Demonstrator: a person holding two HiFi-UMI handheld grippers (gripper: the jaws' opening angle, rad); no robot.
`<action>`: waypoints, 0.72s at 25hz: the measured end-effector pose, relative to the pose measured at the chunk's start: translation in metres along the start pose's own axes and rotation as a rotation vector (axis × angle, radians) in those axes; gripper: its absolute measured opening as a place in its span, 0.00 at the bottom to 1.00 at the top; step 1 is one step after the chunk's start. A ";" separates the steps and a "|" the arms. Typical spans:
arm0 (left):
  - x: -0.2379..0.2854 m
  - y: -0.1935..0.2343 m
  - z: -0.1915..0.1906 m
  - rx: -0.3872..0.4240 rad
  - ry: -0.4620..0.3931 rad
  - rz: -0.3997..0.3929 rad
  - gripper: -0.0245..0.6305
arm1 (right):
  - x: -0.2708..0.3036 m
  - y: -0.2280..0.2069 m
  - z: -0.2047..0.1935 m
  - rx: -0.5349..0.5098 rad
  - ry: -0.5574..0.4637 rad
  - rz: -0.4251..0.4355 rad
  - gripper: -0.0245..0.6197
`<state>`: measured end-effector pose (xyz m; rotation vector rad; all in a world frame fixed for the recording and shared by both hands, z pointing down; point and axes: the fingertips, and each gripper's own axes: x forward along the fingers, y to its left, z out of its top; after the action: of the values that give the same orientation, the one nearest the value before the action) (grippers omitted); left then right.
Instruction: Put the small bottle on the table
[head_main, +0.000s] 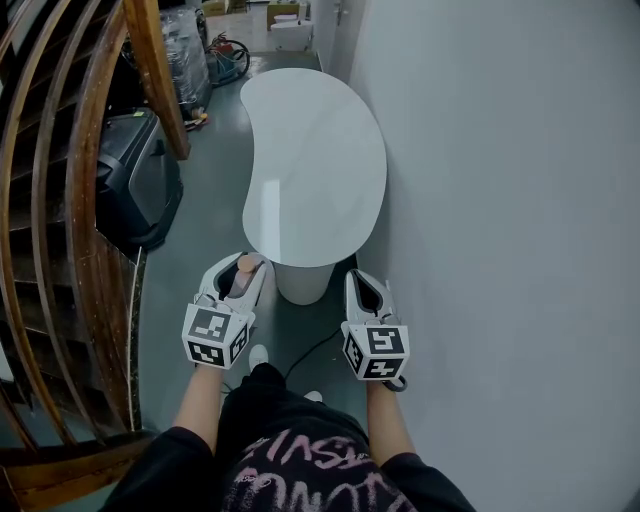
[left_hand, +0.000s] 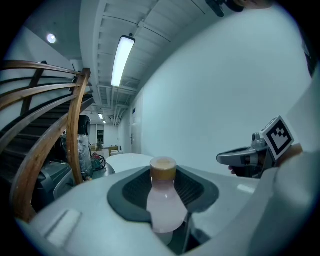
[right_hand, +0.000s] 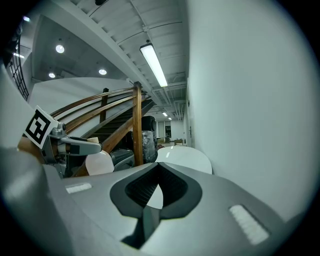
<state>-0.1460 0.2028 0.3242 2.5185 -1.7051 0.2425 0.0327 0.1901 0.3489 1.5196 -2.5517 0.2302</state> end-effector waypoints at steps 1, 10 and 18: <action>0.002 0.003 -0.001 -0.003 0.003 -0.003 0.26 | 0.003 0.000 0.000 0.002 0.005 -0.001 0.05; 0.037 0.042 -0.006 -0.020 0.022 -0.024 0.26 | 0.056 0.004 0.003 0.002 0.027 -0.010 0.05; 0.075 0.089 0.005 -0.008 0.014 -0.064 0.26 | 0.115 0.007 0.023 0.003 0.018 -0.043 0.05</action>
<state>-0.2009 0.1003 0.3316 2.5540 -1.6144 0.2482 -0.0287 0.0906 0.3511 1.5646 -2.5026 0.2413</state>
